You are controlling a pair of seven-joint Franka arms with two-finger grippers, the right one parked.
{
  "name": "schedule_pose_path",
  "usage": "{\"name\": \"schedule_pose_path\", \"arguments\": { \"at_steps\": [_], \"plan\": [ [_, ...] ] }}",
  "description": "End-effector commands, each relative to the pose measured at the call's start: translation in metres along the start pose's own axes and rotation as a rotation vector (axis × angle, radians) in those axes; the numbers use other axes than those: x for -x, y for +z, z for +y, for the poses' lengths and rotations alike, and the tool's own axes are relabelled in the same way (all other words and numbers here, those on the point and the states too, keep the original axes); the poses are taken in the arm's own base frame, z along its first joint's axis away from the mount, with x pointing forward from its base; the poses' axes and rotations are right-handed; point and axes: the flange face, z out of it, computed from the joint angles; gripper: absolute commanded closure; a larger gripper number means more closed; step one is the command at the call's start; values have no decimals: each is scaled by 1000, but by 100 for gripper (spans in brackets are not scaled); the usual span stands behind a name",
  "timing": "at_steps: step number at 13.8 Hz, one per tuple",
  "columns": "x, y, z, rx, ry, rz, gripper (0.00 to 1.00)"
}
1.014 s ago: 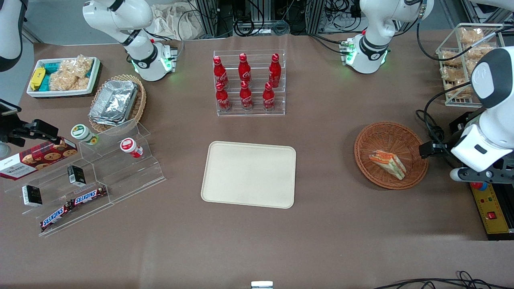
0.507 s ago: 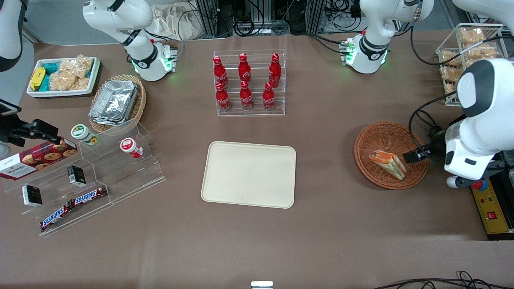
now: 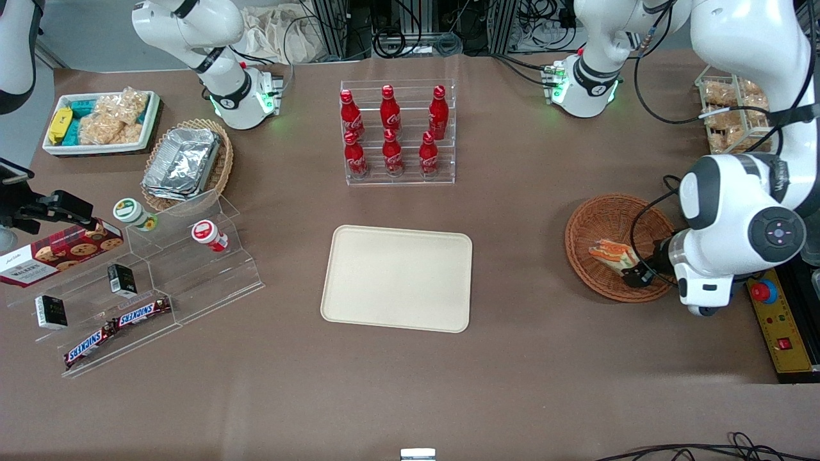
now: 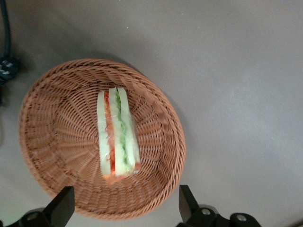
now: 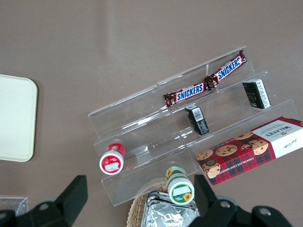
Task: Place sandwich from basket to tray
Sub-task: 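Close the left gripper on the sandwich and lift it from the basket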
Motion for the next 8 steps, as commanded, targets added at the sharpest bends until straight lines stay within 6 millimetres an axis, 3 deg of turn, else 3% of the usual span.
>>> {"name": "schedule_pose_path", "arguments": {
  "at_steps": [1,8],
  "plan": [
    [7,31,-12,13,-74,16,1],
    [12,100,-25,-83,-127,-48,3]
  ]
}}
